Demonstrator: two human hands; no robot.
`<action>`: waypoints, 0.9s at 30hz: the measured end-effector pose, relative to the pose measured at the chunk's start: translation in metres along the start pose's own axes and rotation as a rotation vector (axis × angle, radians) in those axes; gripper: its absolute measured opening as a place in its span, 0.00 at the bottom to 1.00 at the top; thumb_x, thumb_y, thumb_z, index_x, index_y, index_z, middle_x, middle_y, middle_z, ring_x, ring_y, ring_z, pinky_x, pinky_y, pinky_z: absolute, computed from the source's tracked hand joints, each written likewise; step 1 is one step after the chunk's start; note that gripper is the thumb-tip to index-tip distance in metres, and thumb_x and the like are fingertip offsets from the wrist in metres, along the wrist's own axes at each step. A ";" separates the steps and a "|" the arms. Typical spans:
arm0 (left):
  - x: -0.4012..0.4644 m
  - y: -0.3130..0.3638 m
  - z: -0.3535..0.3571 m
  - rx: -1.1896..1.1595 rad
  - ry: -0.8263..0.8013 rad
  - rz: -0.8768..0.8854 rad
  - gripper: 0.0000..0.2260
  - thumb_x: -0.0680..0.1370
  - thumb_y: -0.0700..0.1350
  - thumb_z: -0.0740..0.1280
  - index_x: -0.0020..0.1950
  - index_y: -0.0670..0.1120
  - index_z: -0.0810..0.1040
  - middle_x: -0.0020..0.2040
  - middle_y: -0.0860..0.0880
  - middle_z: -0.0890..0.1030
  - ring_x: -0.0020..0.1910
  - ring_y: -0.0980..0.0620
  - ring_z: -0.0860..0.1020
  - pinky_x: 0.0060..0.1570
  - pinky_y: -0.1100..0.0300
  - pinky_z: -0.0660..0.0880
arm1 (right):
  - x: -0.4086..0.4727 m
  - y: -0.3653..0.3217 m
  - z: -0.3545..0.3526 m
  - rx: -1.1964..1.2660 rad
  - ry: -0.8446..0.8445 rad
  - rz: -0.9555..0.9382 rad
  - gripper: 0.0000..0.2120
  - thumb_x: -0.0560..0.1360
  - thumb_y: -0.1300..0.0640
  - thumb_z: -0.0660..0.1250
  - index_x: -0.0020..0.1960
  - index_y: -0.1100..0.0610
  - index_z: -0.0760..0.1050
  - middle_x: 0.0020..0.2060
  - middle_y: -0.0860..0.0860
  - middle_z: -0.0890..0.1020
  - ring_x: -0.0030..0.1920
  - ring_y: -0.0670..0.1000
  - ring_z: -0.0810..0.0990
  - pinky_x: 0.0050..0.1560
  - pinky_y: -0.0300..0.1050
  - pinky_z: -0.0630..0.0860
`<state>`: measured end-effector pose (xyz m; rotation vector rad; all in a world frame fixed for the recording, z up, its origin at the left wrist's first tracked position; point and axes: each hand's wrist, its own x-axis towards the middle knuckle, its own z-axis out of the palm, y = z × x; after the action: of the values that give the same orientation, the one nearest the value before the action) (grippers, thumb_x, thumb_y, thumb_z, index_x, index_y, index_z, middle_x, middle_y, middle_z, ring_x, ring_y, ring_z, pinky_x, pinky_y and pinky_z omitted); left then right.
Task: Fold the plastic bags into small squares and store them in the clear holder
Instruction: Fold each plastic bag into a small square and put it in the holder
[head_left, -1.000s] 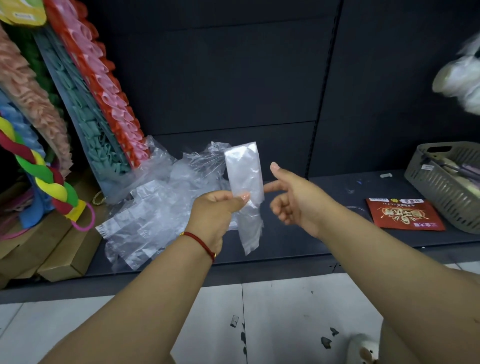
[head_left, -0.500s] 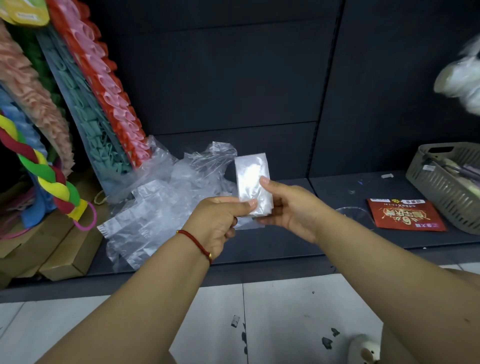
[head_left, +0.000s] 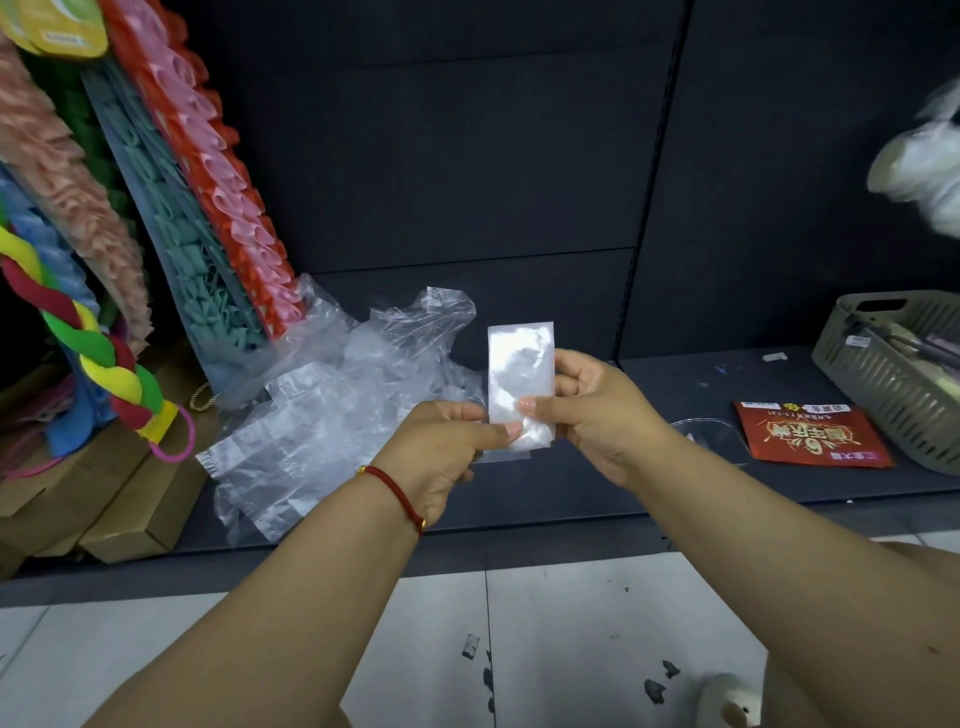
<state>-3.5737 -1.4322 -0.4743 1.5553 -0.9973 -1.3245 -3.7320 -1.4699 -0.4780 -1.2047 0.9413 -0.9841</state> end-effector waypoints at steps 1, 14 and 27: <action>0.000 0.001 0.000 -0.005 0.001 -0.022 0.12 0.71 0.42 0.76 0.52 0.42 0.81 0.42 0.49 0.81 0.35 0.55 0.70 0.35 0.61 0.66 | 0.000 0.000 -0.001 -0.020 0.008 -0.015 0.22 0.71 0.71 0.71 0.63 0.58 0.75 0.49 0.61 0.84 0.50 0.61 0.84 0.50 0.54 0.82; -0.004 0.015 0.000 -0.402 -0.064 -0.156 0.07 0.77 0.43 0.70 0.40 0.45 0.75 0.25 0.52 0.75 0.19 0.61 0.69 0.16 0.70 0.59 | -0.002 -0.004 0.001 -0.394 -0.029 -0.119 0.29 0.69 0.64 0.76 0.61 0.41 0.71 0.36 0.56 0.81 0.38 0.48 0.80 0.44 0.41 0.77; -0.007 0.013 -0.002 -0.102 -0.006 0.310 0.05 0.79 0.40 0.67 0.45 0.45 0.83 0.38 0.50 0.85 0.32 0.57 0.80 0.29 0.67 0.73 | -0.002 -0.007 0.003 -0.046 0.014 -0.133 0.02 0.74 0.62 0.71 0.44 0.61 0.80 0.34 0.56 0.83 0.34 0.50 0.82 0.37 0.41 0.79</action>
<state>-3.5728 -1.4294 -0.4600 1.2623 -1.1067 -1.1436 -3.7303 -1.4676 -0.4702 -1.3140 0.9081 -1.0823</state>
